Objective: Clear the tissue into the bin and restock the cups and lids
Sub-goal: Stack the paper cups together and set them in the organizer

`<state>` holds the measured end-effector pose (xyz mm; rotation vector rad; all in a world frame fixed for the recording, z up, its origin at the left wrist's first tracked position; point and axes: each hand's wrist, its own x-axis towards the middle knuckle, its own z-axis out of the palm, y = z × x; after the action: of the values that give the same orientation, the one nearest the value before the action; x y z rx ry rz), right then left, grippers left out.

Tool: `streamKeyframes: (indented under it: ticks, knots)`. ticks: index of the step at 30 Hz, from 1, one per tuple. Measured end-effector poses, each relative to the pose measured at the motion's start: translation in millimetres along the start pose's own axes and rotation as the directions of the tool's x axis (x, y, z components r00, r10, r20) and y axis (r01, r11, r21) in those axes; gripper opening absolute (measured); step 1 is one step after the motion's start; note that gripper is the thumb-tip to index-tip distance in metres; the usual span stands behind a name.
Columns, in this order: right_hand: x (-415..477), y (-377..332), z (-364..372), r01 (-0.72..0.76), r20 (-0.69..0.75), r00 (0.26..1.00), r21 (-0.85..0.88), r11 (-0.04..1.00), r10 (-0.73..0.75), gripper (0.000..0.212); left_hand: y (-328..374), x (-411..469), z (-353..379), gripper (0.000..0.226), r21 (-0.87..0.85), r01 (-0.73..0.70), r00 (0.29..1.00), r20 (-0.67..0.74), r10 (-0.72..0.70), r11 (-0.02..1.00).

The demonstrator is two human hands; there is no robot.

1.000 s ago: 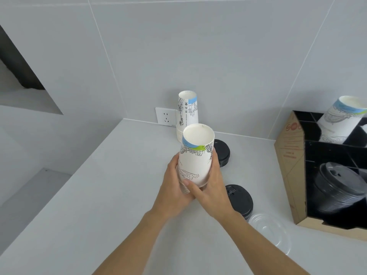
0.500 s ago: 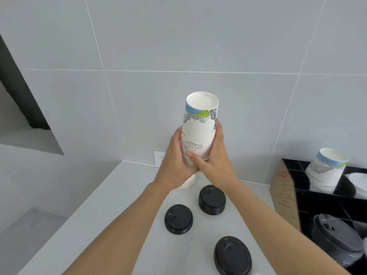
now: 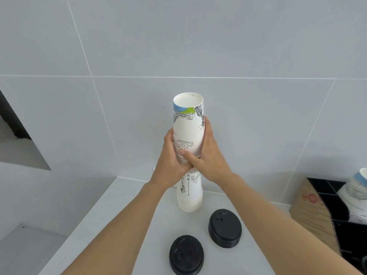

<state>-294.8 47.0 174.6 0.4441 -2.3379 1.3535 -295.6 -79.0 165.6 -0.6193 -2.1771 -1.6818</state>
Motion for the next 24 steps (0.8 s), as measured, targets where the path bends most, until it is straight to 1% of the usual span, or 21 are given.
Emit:
streamKeyframes:
  ticks: [5, 9, 14, 17, 20, 22, 24]
  knots:
    - [-0.2, 28.4, 19.5, -0.060, 0.021, 0.998, 0.009, 0.998, 0.059, 0.103, -31.7, -1.5, 3.4, 0.088, -0.015, 0.067, 0.997, 0.042, -0.066, 0.998]
    - [-15.0, 54.9, 36.1, -0.128, 0.030, 0.991, 0.019, 0.992, 0.127, 0.102, -60.4, -15.0, 11.3, 0.090, -0.047, 0.129, 0.989, 0.076, -0.125, 0.991]
    - [-38.2, 85.5, 55.4, -0.211, 0.079, 0.975, 0.010, 0.977, 0.210, 0.101, -92.8, -37.8, 21.5, 0.089, -0.048, 0.192, 0.977, 0.105, -0.187, 0.980]
    - [-47.5, 94.6, 61.8, -0.250, 0.063, 0.967, 0.027, 0.968, 0.248, 0.096, -103.7, -44.8, 27.9, 0.088, -0.067, 0.218, 0.972, 0.103, -0.210, 0.974]
    - [-48.1, 99.4, 62.5, -0.251, 0.056, 0.967, 0.056, 0.966, 0.248, 0.095, -105.8, -45.2, 32.6, 0.087, -0.107, 0.234, 0.970, 0.093, -0.224, 0.966]
    - [-48.2, 98.8, 55.7, -0.241, 0.106, 0.967, 0.091, 0.966, 0.231, 0.094, -105.8, -45.6, 28.3, 0.089, -0.114, 0.252, 0.961, 0.144, -0.235, 0.961]
    - [-44.7, 97.7, 36.3, -0.249, 0.233, 0.949, 0.139, 0.959, 0.212, 0.083, -108.9, -43.0, 14.1, 0.088, -0.096, 0.269, 0.933, 0.273, -0.235, 0.958]
